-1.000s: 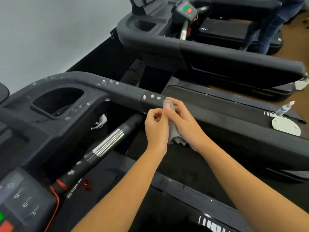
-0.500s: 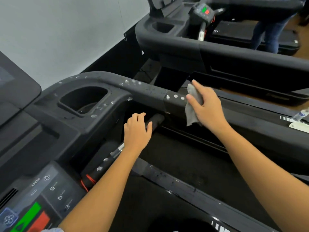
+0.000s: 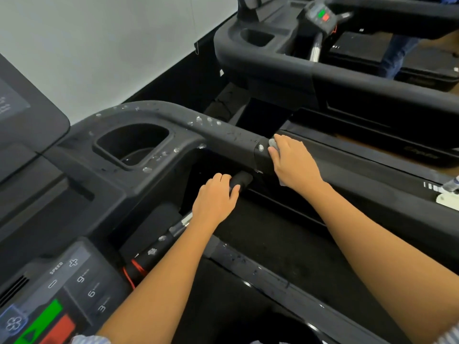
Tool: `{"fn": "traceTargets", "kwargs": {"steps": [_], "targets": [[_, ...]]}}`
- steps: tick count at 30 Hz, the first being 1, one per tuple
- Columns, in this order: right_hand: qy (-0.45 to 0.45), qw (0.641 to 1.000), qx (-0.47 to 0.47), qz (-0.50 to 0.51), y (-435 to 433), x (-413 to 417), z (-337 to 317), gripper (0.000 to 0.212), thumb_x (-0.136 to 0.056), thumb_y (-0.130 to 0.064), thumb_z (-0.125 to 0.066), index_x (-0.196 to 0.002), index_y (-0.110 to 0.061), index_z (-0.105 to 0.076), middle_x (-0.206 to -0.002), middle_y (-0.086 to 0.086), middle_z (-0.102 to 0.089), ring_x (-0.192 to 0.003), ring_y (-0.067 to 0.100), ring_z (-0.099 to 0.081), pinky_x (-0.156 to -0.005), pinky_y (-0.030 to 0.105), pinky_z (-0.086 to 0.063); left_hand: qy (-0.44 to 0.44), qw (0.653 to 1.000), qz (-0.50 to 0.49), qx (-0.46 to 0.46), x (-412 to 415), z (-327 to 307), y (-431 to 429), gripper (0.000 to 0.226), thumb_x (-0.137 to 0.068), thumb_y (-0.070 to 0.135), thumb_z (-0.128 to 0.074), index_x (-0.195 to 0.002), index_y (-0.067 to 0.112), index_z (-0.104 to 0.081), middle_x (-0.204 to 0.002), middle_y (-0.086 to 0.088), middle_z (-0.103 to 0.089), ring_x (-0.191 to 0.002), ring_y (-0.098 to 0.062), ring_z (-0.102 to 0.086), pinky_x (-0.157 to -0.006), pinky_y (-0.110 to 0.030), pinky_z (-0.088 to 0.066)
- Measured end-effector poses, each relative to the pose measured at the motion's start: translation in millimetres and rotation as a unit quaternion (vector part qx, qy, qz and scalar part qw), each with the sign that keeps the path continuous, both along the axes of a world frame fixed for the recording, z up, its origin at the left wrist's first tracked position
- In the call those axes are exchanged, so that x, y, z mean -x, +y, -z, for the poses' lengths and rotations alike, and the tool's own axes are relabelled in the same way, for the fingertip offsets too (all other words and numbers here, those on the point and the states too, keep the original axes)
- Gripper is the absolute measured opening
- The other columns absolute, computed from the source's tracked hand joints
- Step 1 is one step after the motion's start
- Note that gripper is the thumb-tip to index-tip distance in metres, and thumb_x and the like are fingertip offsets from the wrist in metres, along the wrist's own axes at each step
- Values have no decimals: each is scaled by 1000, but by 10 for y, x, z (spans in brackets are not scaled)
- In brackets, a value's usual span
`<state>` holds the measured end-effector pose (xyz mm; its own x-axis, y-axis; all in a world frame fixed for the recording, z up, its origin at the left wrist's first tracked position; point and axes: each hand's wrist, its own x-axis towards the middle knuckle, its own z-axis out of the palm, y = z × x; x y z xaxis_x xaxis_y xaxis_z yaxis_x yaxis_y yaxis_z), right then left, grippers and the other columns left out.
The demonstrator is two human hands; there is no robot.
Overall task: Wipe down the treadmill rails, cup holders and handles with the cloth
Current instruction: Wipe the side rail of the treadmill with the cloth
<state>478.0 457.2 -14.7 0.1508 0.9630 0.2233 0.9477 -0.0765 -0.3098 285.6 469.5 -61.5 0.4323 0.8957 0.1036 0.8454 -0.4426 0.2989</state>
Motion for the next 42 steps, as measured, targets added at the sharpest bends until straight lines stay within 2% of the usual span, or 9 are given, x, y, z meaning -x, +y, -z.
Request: {"fn": "traceTargets", "kwargs": {"steps": [6,9,16,19,24,32,35,39,42], "targets": [[-11,992,61,-110,31,32,-107,46,-101,-26,-36,-142,-7,-33,-145,9,-39,-133,27,-34,-112,35,-21,-3,1000,-9,-11,-26,-4,-15,41,-96,37,-41,-124,9,-50,-113,-6,-57,-97,-21,-58,-79,-34,-46],[-18,987,61,-145,-156,-48,-89,48,-101,-25,-37,-146,-11,-27,-153,6,-28,-142,22,-20,-114,27,-10,-1,1000,-9,-14,-30,-7,-19,41,-96,37,-41,-124,9,-51,-111,-6,-58,-94,-21,-58,-77,-33,-47],[67,997,35,-30,55,35,-100,37,-101,-23,-33,-132,-4,-43,-133,12,-48,-125,29,-41,-103,35,-30,-3,1000,-11,-10,-22,-23,-38,41,-96,37,-40,-125,9,-50,-114,-6,-57,-96,-21,-57,-78,-32,-45],[1,995,2,-98,232,169,-34,33,-99,-21,-39,-127,-6,-45,-122,10,-51,-110,26,-46,-98,38,-38,-1,1000,-12,-13,-18,-20,-42,42,-96,37,-41,-126,9,-49,-115,-6,-57,-97,-21,-58,-79,-32,-45],[-138,969,-23,-203,19,82,170,50,-92,-15,-50,-139,-4,-37,-142,13,-41,-132,29,-36,-110,41,-33,-15,1000,-14,-12,-26,-32,-34,40,-95,36,-43,-124,10,-51,-110,-5,-57,-94,-20,-58,-76,-30,-44],[-157,977,-60,-131,-144,100,202,56,-83,1,-50,-138,-1,-39,-141,20,-43,-132,37,-37,-110,44,-30,-17,1000,-9,-23,-22,-10,-23,39,-95,35,-44,-122,9,-52,-109,-6,-58,-91,-20,-58,-74,-29,-42],[-266,945,-85,-172,-192,141,356,56,-83,-4,-48,-138,0,-39,-143,19,-41,-134,38,-34,-112,46,-27,-24,999,-6,-21,-18,-6,-23,38,-94,35,-45,-121,9,-53,-108,-5,-58,-90,-19,-58,-73,-29,-43],[-402,891,-39,-208,-406,-20,683,63,-86,-12,-58,-142,-1,-32,-150,13,-31,-142,30,-17,-118,45,-1,-27,999,-4,-19,-19,-2,-17,38,-95,35,-44,-121,8,-53,-107,-6,-59,-90,-20,-59,-75,-31,-45],[-429,865,-72,-251,-424,-156,659,59,-81,-10,-63,-135,1,-43,-145,14,-40,-138,30,-28,-115,43,1,-29,999,-7,-20,-14,4,-19,39,-95,35,-43,-123,8,-52,-111,-6,-58,-92,-19,-58,-77,-29,-43]]}}
